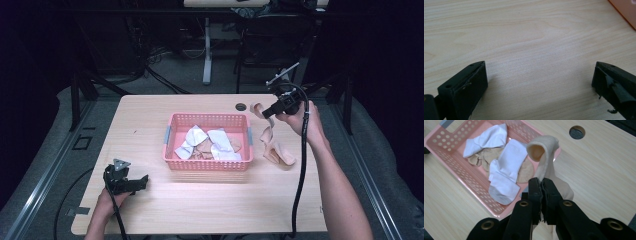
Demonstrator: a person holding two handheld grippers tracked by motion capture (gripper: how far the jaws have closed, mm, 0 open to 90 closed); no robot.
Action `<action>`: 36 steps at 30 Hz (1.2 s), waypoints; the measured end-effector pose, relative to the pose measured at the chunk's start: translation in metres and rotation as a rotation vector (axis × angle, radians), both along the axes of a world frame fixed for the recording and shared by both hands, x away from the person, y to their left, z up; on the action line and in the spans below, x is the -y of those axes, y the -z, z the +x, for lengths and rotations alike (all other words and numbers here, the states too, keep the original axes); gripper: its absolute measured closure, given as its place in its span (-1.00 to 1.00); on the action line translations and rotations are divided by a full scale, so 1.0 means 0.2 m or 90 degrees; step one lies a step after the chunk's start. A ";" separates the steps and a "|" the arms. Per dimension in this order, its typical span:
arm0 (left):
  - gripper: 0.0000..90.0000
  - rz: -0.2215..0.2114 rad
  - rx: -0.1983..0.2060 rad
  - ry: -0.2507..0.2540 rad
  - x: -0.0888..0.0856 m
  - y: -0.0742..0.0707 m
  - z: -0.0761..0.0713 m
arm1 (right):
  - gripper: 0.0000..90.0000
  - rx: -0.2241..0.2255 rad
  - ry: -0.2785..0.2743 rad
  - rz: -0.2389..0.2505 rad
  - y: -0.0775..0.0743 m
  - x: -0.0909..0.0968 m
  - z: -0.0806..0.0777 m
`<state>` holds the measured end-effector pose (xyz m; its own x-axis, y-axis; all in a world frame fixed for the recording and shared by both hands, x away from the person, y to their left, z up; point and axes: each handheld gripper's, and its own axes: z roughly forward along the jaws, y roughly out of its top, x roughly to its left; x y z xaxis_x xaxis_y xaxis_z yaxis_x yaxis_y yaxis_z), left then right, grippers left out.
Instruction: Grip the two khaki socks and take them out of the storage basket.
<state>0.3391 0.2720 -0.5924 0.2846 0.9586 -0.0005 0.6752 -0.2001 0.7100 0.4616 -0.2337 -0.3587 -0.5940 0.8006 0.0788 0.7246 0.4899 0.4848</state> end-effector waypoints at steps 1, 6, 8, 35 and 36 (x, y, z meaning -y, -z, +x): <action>-1.00 0.000 0.000 0.000 0.00 0.00 0.00 | 0.91 0.003 0.006 0.006 0.00 0.02 0.00; -1.00 0.000 0.000 0.000 0.00 0.00 0.00 | 0.91 0.000 0.028 0.016 0.03 0.11 -0.01; -1.00 0.000 0.000 0.000 0.00 0.00 0.00 | 0.91 -0.001 0.038 0.014 0.05 0.13 -0.01; -1.00 0.000 0.000 0.000 0.00 0.00 0.00 | 0.89 -0.082 0.097 -0.039 0.65 0.25 0.02; -1.00 0.000 0.000 0.000 0.00 0.00 0.00 | 0.89 -0.089 0.094 -0.042 0.67 0.25 0.02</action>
